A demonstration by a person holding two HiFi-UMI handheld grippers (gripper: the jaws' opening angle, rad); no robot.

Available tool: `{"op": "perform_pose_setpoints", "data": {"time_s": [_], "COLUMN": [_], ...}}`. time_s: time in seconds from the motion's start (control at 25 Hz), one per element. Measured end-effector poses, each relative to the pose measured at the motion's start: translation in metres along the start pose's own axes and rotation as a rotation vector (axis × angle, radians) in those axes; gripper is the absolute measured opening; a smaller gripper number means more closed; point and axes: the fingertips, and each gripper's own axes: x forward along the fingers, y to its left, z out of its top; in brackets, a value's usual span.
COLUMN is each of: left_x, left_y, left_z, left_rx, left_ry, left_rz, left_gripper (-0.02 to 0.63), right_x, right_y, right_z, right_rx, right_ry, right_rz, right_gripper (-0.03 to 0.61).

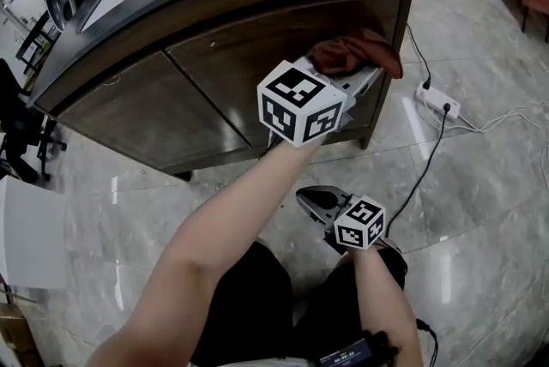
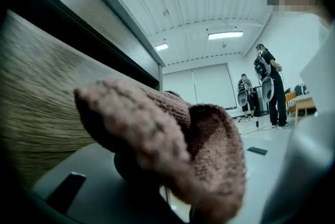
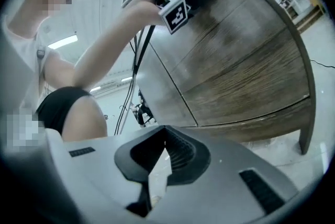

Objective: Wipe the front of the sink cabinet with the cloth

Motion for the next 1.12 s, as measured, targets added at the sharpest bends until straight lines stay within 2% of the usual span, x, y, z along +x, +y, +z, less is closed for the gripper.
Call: {"op": "perform_pose_setpoints", "data": {"time_s": [0.08, 0.24, 0.44, 0.6, 0.76, 0.96, 1.12], "left_x": [0.01, 0.027, 0.037, 0.021, -0.017, -0.081, -0.14], "left_y": [-0.005, -0.016, -0.003, 0.005, 0.02, 0.044, 0.067], "left_z": [-0.004, 0.007, 0.023, 0.035, 0.044, 0.048, 0.047], "left_rx": [0.0, -0.029, -0.051, -0.038, -0.023, 0.026, 0.027], "left_ry": [0.009, -0.01, 0.055, 0.082, 0.101, 0.116, 0.116], "left_rz": [-0.015, -0.028, 0.088, 0.13, 0.197, 0.275, 0.353], "left_gripper": [0.12, 0.12, 0.12, 0.12, 0.12, 0.12, 0.12], "right_x": [-0.009, -0.027, -0.042, -0.033, -0.025, -0.014, 0.005], "right_y": [-0.005, -0.02, -0.036, -0.028, -0.025, -0.022, -0.012], "right_z": [0.007, 0.01, 0.016, 0.011, 0.001, 0.001, 0.013], "right_rx": [0.02, -0.016, 0.011, -0.032, -0.082, -0.093, -0.164], "right_ry": [-0.039, -0.04, -0.085, -0.043, 0.018, 0.015, -0.001], "right_rz": [-0.04, -0.121, -0.197, -0.164, -0.138, -0.107, -0.077], "right_gripper": [0.012, 0.012, 0.012, 0.012, 0.012, 0.012, 0.012]}}
